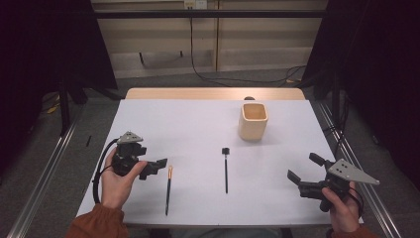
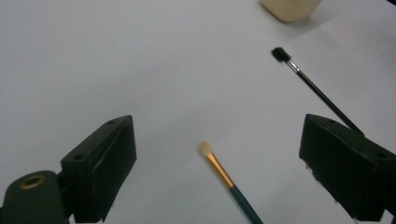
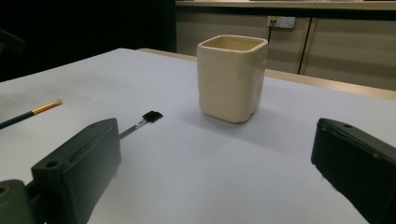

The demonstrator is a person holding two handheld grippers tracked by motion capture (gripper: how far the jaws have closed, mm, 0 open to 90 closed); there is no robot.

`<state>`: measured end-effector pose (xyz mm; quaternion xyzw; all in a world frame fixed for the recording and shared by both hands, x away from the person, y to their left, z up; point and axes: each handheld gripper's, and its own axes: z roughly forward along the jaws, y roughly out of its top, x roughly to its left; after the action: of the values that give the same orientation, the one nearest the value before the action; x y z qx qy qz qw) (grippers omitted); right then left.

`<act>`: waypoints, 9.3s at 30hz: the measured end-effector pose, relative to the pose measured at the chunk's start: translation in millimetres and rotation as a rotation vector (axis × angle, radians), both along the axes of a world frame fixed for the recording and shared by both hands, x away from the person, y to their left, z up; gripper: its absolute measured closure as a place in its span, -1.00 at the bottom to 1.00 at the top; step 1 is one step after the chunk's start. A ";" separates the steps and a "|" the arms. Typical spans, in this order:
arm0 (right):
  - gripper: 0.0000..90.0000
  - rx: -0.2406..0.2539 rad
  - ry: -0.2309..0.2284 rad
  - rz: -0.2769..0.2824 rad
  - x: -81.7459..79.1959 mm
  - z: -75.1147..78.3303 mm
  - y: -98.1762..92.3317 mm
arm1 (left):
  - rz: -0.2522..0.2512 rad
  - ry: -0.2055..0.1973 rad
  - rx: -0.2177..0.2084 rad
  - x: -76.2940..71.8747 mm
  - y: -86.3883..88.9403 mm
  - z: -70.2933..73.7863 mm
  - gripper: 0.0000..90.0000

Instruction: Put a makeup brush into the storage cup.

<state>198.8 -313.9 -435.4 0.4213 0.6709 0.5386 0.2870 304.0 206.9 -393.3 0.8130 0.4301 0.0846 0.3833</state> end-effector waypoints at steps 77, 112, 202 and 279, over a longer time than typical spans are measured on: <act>-1.00 -0.026 0.022 0.034 1.3 -2.4 3.8 | -0.021 0.548 0.325 8.3 -43.7 -53.3 0.83; -1.00 -0.024 0.027 0.030 2.6 -2.9 3.9 | -0.063 0.453 0.249 4.8 -39.3 -39.4 0.85; -0.99 0.009 0.006 0.074 2.7 -1.7 6.5 | -0.167 -0.389 -0.397 -27.2 -57.0 16.3 0.85; -1.00 0.122 -0.061 0.560 60.6 67.8 120.9 | -0.281 -0.316 -0.430 -22.8 -114.6 11.4 0.85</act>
<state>259.4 -192.9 -367.6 0.2200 0.7184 0.6487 0.1212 281.2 92.3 -381.9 0.7416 0.2562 0.0633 0.6168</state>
